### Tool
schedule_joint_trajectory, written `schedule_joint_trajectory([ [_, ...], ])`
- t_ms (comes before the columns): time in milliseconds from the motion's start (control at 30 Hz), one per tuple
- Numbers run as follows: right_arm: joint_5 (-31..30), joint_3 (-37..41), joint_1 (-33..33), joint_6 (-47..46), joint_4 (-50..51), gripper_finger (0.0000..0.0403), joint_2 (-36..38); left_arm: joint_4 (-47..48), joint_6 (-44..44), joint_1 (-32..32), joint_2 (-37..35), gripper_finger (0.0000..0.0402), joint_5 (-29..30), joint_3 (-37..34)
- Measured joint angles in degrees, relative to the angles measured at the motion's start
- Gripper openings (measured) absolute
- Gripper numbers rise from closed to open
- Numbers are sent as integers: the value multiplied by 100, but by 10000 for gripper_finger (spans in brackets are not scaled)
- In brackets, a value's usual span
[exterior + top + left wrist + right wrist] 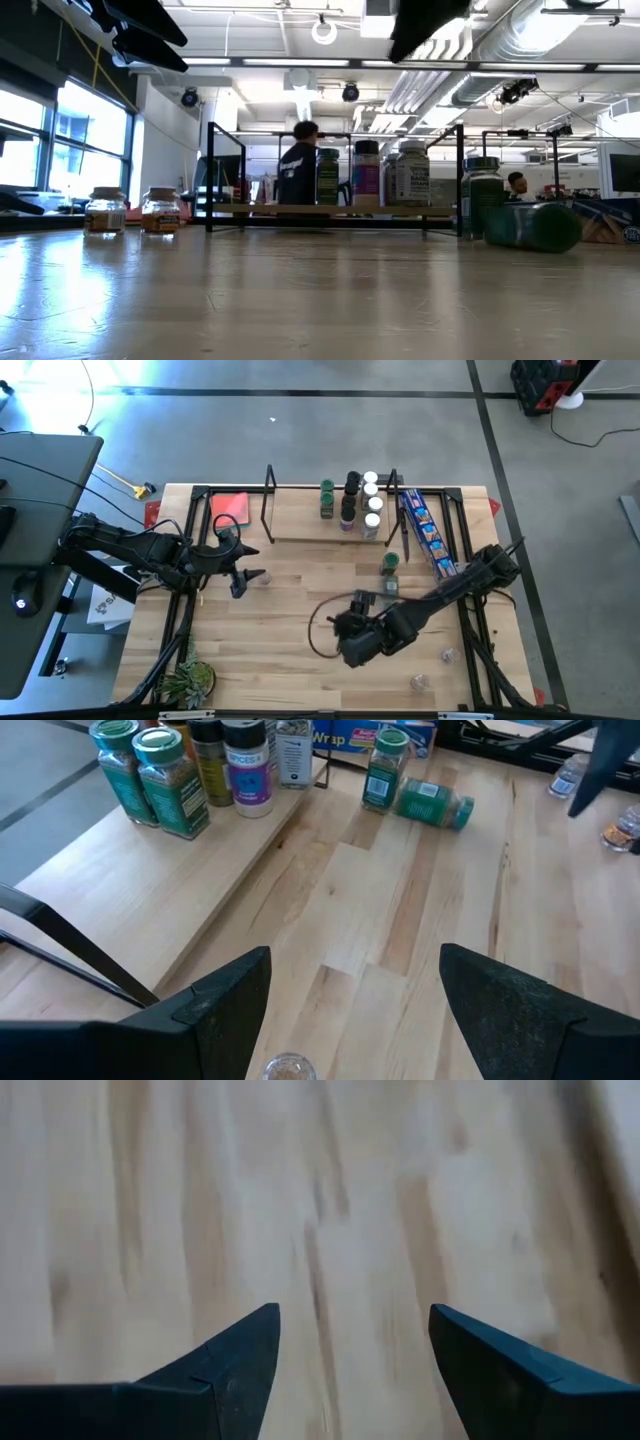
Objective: Shelf spices
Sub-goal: Put the left green seasoning bottle on the shelf aligned with the other green seasoning bottles
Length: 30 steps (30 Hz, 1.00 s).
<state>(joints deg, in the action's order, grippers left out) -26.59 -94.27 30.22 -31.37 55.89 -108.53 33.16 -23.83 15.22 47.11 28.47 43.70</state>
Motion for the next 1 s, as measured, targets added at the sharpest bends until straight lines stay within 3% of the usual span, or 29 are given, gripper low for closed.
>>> schedule_joint_trajectory([
  [267, 645, 332, 314, -1630, 2865, 252, 14, -7, 0, 0, 0, 286, 0, 0],
  [400, 752, 1350, 776, -2858, 2257, 252, 526, -7, -2, 0, 0, 286, 0, 0],
  [600, 132, 2877, 1367, -5795, 1157, 252, 1090, -5, 0, 0, 0, 286, 2, 0],
  [800, -125, 3825, 1211, -6599, -235, 252, 885, -2, -2, 0, 0, 286, 0, 0],
  [1000, -124, 4374, 941, -7709, -452, 252, 686, -2, 0, -2, 0, 286, 2, 0],
])
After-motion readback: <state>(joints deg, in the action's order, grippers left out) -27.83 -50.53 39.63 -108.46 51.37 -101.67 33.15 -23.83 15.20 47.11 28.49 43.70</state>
